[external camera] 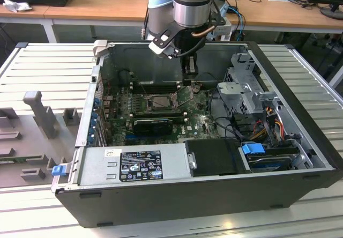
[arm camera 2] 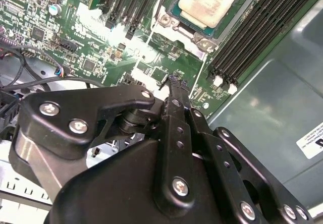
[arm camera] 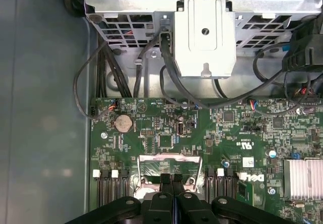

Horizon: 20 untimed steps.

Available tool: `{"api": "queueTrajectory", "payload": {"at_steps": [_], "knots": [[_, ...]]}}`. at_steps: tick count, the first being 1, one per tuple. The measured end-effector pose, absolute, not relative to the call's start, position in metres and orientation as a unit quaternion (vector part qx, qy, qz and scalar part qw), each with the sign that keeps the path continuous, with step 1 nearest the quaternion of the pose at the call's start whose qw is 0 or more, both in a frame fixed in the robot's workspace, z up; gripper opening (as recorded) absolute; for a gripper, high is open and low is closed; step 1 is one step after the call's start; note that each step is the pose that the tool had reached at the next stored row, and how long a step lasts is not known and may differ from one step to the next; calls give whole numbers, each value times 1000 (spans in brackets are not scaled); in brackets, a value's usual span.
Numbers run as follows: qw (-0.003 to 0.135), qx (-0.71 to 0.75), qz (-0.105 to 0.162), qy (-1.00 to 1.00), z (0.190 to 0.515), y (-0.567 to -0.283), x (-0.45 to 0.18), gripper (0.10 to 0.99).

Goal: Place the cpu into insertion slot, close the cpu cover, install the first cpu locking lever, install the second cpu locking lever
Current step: 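Close the cpu cover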

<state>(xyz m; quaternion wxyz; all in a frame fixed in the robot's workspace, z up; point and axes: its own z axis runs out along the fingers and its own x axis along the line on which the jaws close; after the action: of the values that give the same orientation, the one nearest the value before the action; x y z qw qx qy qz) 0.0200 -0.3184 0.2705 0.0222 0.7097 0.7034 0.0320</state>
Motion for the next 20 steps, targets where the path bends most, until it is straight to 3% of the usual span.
{"api": "queueTrajectory", "payload": {"at_steps": [20], "knots": [[24,710,30,703,259,-318,43,106]]}}
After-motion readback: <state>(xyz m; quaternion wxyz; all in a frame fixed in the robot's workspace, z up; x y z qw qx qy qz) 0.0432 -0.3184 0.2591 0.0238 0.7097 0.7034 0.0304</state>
